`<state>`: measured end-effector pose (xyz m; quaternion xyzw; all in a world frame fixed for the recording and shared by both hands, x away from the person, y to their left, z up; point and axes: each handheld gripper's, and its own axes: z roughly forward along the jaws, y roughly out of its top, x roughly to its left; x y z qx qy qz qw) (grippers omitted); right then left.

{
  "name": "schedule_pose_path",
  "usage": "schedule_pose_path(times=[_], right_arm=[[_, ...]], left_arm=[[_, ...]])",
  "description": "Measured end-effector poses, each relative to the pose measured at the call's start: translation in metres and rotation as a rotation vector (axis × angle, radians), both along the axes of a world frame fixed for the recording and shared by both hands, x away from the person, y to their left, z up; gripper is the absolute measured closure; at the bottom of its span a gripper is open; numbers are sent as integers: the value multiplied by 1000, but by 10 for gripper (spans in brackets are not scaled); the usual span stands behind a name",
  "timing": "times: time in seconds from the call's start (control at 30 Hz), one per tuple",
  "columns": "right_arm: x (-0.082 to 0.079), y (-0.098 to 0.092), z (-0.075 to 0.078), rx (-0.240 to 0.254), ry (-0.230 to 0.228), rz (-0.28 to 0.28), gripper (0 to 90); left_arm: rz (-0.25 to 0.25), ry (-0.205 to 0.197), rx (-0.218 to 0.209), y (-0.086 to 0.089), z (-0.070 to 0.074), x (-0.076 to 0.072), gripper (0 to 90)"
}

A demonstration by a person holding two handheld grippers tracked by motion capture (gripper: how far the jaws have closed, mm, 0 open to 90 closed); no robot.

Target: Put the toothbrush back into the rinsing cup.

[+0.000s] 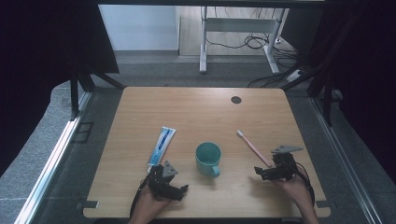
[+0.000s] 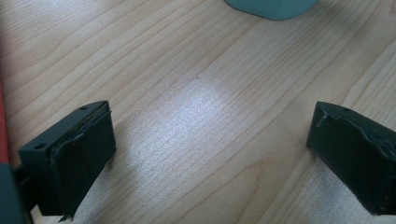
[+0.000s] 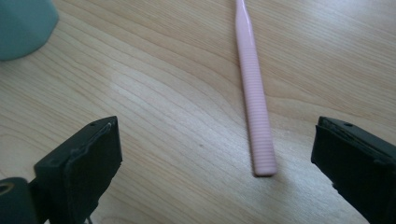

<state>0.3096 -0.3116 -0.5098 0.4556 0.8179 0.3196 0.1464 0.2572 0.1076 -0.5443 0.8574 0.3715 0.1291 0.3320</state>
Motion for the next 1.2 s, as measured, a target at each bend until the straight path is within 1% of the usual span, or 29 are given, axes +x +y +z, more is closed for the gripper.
schedule_pose_path(times=[0.03,0.07,0.1,0.13,0.23,0.33,0.4,0.43,0.47,0.63,0.67,0.83,0.87,0.9,0.93,1.1,1.2], right_arm=[[0,0,0,0,0,0,17],[1,-1,1,-4,23,-9,32],[1,-1,1,-4,23,-9,32],[2,-2,1,-8,41,-11,40],[4,-4,2,-22,46,-7,51],[7,-5,5,-38,60,9,123],[8,-5,6,-53,65,19,139],[8,-5,6,-53,65,19,139],[10,-4,7,-74,73,29,153],[14,-4,7,-93,86,34,157],[17,-4,8,-100,103,34,158],[21,-4,9,-117,124,41,167],[24,-4,10,-123,135,46,171],[24,-4,10,-123,135,46,171],[26,-4,12,-124,149,46,172],[32,-4,14,-130,171,45,180],[36,-4,14,-141,196,44,184]], left_arm=[[0,0,0,0,0,0,12],[1,0,0,0,0,0,12],[1,0,0,0,0,0,12],[1,0,0,0,0,0,11],[1,0,0,0,0,0,12],[1,0,0,0,0,0,12],[1,0,0,0,0,0,12],[1,0,0,0,0,0,12],[1,0,0,0,0,0,12],[0,0,1,0,0,0,12],[1,2,0,0,0,0,12],[-1,0,1,0,0,0,12],[-1,0,1,0,0,0,12],[-1,0,1,0,0,0,12],[-1,0,1,0,0,0,12],[-1,0,1,0,0,0,12],[-1,1,1,0,0,0,12]])
